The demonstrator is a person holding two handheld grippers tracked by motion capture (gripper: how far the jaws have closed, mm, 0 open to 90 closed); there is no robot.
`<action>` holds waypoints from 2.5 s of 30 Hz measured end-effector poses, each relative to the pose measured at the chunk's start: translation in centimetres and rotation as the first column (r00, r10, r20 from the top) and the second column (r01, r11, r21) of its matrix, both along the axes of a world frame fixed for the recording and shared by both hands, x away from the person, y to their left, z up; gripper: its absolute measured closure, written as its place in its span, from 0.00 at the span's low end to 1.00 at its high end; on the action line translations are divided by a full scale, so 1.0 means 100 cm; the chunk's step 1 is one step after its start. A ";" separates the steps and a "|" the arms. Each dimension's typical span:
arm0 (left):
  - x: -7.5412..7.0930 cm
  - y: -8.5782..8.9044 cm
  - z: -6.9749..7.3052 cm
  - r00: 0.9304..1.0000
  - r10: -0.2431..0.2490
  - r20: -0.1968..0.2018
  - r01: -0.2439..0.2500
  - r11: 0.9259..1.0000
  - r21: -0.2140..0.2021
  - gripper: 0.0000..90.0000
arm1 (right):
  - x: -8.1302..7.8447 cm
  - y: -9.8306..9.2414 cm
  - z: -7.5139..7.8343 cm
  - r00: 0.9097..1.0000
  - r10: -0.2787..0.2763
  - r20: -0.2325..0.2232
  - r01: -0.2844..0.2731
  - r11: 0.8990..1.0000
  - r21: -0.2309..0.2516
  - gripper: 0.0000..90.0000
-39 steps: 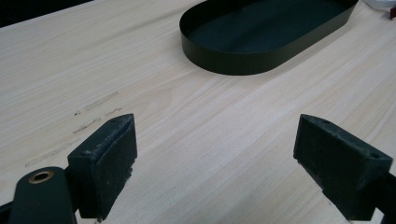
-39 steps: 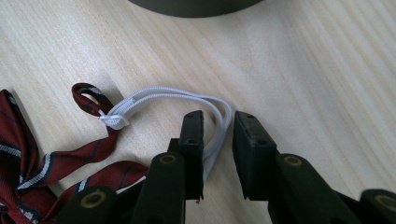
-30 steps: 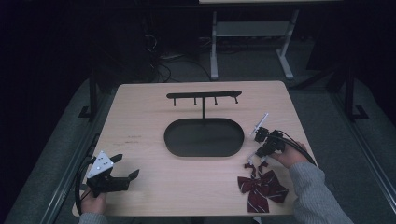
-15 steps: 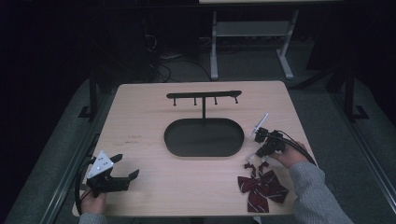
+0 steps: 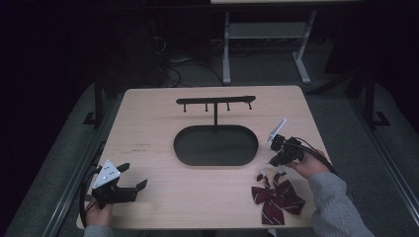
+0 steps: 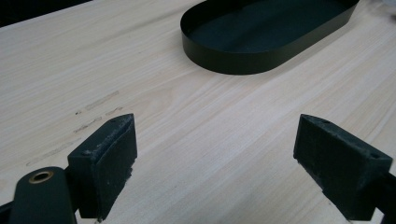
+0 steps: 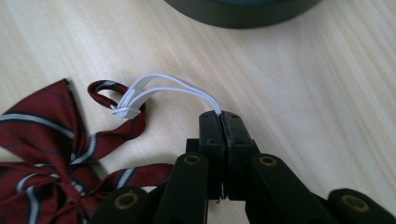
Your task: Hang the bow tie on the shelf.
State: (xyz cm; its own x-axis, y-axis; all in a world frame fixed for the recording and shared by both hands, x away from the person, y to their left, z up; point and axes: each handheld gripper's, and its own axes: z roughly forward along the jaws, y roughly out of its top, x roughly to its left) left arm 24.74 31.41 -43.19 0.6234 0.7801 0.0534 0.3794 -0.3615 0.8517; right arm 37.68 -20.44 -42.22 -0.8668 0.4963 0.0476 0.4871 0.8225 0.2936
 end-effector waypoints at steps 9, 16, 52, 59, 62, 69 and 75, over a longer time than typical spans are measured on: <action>0.000 0.000 0.000 1.000 0.001 -0.001 -0.001 1.000 0.001 0.15 | -0.004 0.004 0.014 0.999 0.038 0.012 -0.039 0.999 0.029 0.98; 0.001 0.000 -0.001 1.000 0.000 -0.005 0.000 1.000 0.006 0.15 | -0.007 0.005 0.024 0.998 0.061 0.018 -0.062 0.997 0.045 0.98; 0.002 0.000 0.000 1.000 0.008 -0.001 -0.008 1.000 0.006 0.15 | -0.023 0.016 0.071 0.983 0.163 0.081 -0.171 0.981 0.097 0.98; 0.001 0.001 0.000 1.000 0.009 0.001 -0.009 1.000 0.004 0.15 | -0.024 0.019 0.078 0.979 0.181 0.095 -0.190 0.977 0.098 0.98; 0.001 0.001 0.000 1.000 0.008 0.001 -0.008 1.000 0.004 0.15 | -0.024 0.020 0.081 0.978 0.186 0.098 -0.196 0.976 0.100 0.98; 0.001 0.001 0.000 1.000 0.007 0.003 -0.007 1.000 0.001 0.15 | -0.025 0.023 0.092 0.974 0.199 0.111 -0.210 0.972 0.103 0.98; 0.001 0.001 0.000 1.000 0.006 0.004 -0.006 1.000 0.002 0.15 | -0.026 0.026 0.101 0.970 0.208 0.126 -0.222 0.969 0.106 0.98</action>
State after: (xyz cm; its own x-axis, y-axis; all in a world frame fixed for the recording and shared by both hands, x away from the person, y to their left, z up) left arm 24.85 31.52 -43.16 0.6189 0.7834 0.0571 0.3784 -0.3610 0.8524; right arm 35.12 -17.85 -32.10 -0.9556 0.2945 -0.0096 0.2608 0.8603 0.4381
